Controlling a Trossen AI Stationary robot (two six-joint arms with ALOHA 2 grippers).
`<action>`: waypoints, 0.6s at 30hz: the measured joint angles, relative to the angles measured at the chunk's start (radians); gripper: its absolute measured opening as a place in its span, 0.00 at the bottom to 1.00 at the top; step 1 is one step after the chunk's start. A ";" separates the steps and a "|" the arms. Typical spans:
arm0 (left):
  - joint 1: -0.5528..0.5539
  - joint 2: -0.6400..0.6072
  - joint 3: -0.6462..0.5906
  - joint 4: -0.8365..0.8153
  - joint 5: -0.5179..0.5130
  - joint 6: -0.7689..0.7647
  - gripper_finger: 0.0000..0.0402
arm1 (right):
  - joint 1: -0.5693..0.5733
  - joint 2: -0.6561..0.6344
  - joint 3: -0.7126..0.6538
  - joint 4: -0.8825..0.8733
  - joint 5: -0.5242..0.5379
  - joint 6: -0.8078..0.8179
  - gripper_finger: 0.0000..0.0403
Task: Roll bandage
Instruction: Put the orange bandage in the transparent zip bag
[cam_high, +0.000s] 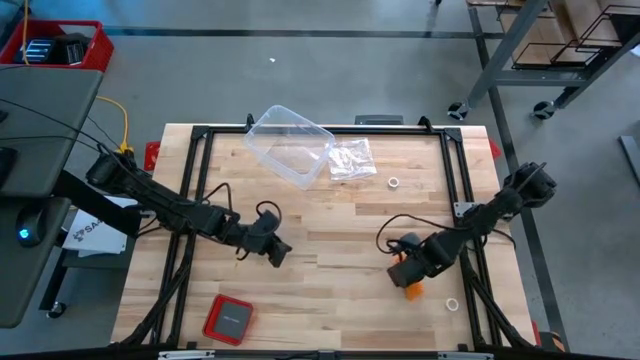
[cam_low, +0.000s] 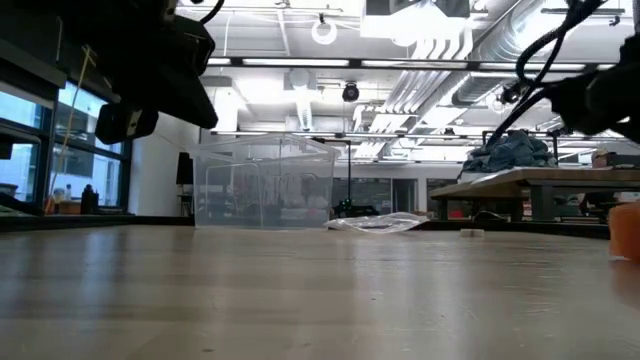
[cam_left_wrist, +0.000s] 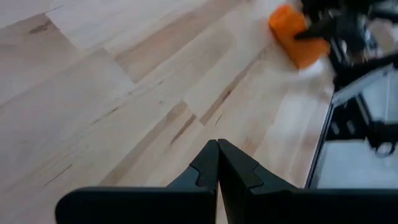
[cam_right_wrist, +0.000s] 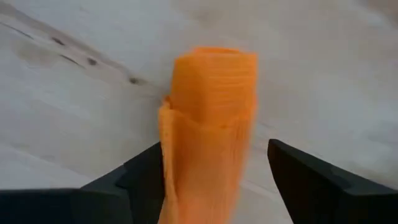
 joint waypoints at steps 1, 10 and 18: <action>0.004 0.000 0.000 0.005 -0.008 -0.017 0.00 | 0.000 0.000 -0.023 0.050 -0.001 0.007 0.64; 0.167 0.093 0.084 0.071 0.054 0.029 0.00 | 0.023 -0.002 -0.162 0.365 0.009 0.137 0.56; 0.454 0.356 0.459 -0.170 0.244 0.531 0.02 | 0.036 0.001 -0.135 0.339 0.010 0.125 0.11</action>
